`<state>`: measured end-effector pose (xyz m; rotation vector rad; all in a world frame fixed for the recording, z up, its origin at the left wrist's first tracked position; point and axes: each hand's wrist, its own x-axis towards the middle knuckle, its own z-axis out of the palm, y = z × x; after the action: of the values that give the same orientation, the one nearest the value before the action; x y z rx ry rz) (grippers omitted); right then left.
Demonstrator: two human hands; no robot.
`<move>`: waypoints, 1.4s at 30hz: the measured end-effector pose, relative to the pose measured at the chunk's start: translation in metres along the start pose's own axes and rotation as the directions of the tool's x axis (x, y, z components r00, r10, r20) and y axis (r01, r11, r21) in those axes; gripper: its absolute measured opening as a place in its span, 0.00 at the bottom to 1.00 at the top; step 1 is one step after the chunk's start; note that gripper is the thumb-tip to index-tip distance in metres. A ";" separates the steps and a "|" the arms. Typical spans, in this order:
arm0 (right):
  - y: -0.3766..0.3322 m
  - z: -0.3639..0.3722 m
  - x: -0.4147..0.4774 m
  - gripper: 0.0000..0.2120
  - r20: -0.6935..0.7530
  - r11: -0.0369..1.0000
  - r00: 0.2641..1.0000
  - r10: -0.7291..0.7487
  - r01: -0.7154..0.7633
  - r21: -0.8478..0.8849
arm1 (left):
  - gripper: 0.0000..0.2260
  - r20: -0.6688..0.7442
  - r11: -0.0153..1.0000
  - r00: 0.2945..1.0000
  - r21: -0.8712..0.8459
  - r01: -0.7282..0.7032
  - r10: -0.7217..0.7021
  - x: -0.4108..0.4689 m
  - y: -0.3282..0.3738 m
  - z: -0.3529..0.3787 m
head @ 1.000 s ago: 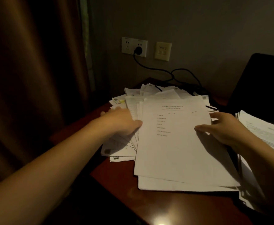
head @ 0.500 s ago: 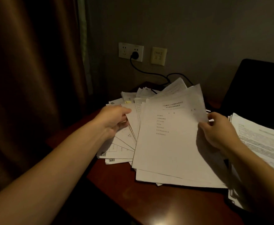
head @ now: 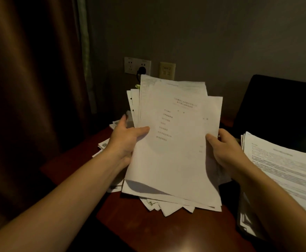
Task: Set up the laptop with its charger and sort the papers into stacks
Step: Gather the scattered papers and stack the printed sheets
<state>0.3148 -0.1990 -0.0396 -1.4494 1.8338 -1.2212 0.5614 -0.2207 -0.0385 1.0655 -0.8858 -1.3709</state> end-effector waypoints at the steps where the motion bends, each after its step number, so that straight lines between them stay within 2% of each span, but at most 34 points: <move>1: -0.001 0.000 -0.001 0.15 0.007 1.000 1.000 0.004 -0.004 0.020 | 0.28 0.058 0.995 0.996 -0.070 0.065 -0.061 0.000 0.002 -0.002; 3: -0.001 0.000 -0.001 0.14 0.010 0.999 1.000 -0.001 0.000 0.045 | 0.21 0.194 0.973 0.961 -0.080 0.218 -0.200 -0.003 0.004 -0.003; 5: -0.002 -0.001 -0.002 0.12 0.004 0.998 1.000 -0.015 0.015 0.064 | 0.16 0.216 0.971 0.946 0.040 0.237 -0.240 -0.009 0.002 0.000; 7: -0.006 -0.004 -0.004 0.10 -0.010 0.993 0.998 -0.062 0.063 0.104 | 0.12 0.191 0.984 0.967 0.091 0.152 -0.167 -0.010 0.001 0.005; 11: -0.020 -0.018 -0.004 0.24 0.011 0.956 0.989 -0.149 0.142 0.259 | 0.12 0.181 1.000 0.983 0.000 -0.027 0.027 -0.007 0.021 0.015; 15: -0.039 -0.030 -0.012 0.11 -0.175 0.892 0.944 -0.278 0.322 0.318 | 0.08 0.151 0.981 0.969 -0.032 -0.191 0.194 -0.004 0.047 0.032; 18: -0.052 -0.033 -0.018 0.10 -0.304 0.818 0.891 -0.337 0.437 0.373 | 0.10 0.135 0.949 0.945 0.063 -0.308 0.298 -0.006 0.062 0.037; 20: -0.057 -0.033 -0.019 0.14 -0.274 0.790 0.887 -0.371 0.457 0.409 | 0.14 0.129 0.916 0.922 0.126 -0.380 0.365 -0.009 0.064 0.040; 22: -0.055 -0.031 -0.018 0.23 -0.209 0.813 0.894 -0.397 0.448 0.373 | 0.19 0.106 0.896 0.909 0.159 -0.415 0.403 -0.010 0.059 0.041; 25: -0.048 -0.027 -0.017 0.31 -0.170 0.853 0.921 -0.351 0.390 0.346 | 0.19 0.110 0.901 0.920 0.186 -0.391 0.376 -0.011 0.041 0.038; 30: -0.042 -0.020 -0.015 0.20 -0.161 0.872 0.933 -0.320 0.357 0.336 | 0.09 0.116 0.911 0.953 0.281 -0.302 0.280 -0.014 0.014 0.027; 34: -0.044 -0.015 -0.015 0.17 -0.167 0.829 0.916 -0.365 0.402 0.390 | 0.11 0.111 0.937 0.963 0.229 -0.265 0.245 -0.014 0.019 0.028; 37: -0.043 -0.014 -0.015 0.17 -0.058 0.853 0.929 -0.366 0.360 0.378 | 0.12 0.126 0.967 0.983 0.199 -0.159 0.135 -0.013 0.016 0.024; 39: -0.041 -0.015 -0.014 0.14 0.022 0.889 0.946 -0.323 0.295 0.349 | 0.10 0.133 0.952 0.988 0.284 -0.117 0.081 -0.013 0.008 0.018; 42: -0.044 -0.021 -0.014 0.11 0.051 0.924 0.960 -0.275 0.250 0.288 | 0.06 0.119 0.915 0.986 0.374 -0.153 0.117 -0.014 0.002 0.013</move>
<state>0.3234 -0.1795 0.0065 -1.5921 1.3715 -1.4507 0.5495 -0.2078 -0.0310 1.2132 -1.3115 -1.1647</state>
